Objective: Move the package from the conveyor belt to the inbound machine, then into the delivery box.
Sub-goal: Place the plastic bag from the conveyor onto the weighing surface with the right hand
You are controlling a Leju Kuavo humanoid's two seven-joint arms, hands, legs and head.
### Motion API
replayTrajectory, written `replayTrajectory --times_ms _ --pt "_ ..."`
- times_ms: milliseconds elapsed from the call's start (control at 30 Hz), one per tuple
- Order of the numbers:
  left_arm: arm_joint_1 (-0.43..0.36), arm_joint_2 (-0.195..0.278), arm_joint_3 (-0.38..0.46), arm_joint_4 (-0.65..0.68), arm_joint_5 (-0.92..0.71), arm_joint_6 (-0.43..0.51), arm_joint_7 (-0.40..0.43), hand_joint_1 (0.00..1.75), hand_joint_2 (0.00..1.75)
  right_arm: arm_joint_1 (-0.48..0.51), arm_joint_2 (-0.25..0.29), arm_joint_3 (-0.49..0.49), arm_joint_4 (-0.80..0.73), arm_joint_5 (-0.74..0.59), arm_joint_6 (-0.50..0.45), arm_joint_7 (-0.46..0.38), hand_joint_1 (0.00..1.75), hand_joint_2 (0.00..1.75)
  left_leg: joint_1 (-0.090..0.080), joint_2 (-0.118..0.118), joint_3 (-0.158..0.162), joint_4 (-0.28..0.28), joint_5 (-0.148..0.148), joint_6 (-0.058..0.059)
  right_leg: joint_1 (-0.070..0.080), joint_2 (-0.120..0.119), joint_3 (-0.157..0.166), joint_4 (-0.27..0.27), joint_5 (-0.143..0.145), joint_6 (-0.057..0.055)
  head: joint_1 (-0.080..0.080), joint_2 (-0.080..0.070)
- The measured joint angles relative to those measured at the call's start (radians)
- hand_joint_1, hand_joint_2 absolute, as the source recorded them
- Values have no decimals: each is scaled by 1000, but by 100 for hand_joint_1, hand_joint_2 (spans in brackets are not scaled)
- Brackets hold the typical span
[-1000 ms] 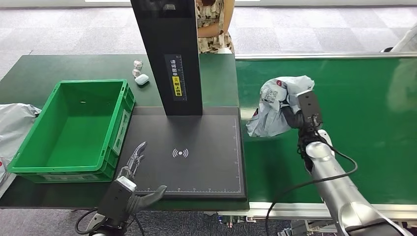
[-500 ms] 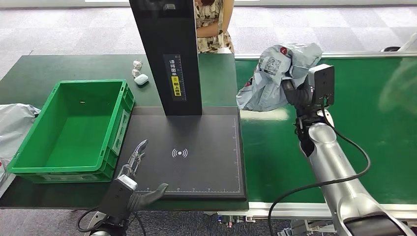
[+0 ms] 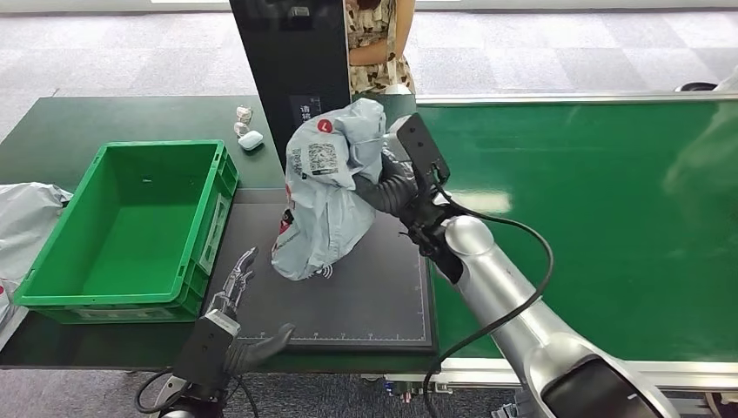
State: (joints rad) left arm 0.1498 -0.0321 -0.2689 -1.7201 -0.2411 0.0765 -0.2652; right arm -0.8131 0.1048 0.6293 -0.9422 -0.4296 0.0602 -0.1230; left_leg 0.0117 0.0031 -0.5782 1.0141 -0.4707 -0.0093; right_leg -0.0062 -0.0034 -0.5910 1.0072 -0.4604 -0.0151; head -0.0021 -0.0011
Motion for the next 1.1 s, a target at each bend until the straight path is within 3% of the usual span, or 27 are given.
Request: replayTrajectory --times_ms 100,133,300,500,633,733,900,1100 --pt "0 2 0 0 17 29 0 0 175 -15 29 52 48 -50 -30 39 17 175 0 0 0 0 0 0 0 0 0 0 0 0 0 0" --pt "0 3 0 0 22 38 0 0 175 -24 36 66 68 -62 -43 56 0 175 0 0 0 0 0 0 0 0 0 0 0 0 0 0" --pt "0 5 4 0 41 77 0 0 175 -59 46 115 157 -84 -99 95 0 175 0 -2 -1 1 0 0 0 -2 0 0 0 0 0 0" --pt "-3 10 6 0 57 111 1 0 175 -79 14 136 197 -76 -109 86 0 175 0 -2 -1 1 0 0 0 -2 0 -1 1 0 0 0" --pt "-3 12 6 0 59 119 3 0 175 -80 -11 142 201 -73 -126 48 0 175 0 -2 0 1 0 0 0 -2 0 -1 1 0 0 0" --pt "-3 14 5 0 59 127 3 0 175 -61 -37 138 175 -88 -150 -27 0 175 0 -2 0 1 0 0 0 -2 -1 -1 1 0 0 0" --pt "-1 17 6 0 52 140 3 0 175 59 -98 86 18 -116 -198 -174 0 175 0 -2 -1 1 0 0 0 -2 0 -1 1 0 0 0" --pt "8 19 6 -3 36 144 2 0 175 318 -130 -30 -269 -89 -224 -251 0 175 0 -2 -1 1 -1 0 0 -3 -1 -1 -1 0 0 0"
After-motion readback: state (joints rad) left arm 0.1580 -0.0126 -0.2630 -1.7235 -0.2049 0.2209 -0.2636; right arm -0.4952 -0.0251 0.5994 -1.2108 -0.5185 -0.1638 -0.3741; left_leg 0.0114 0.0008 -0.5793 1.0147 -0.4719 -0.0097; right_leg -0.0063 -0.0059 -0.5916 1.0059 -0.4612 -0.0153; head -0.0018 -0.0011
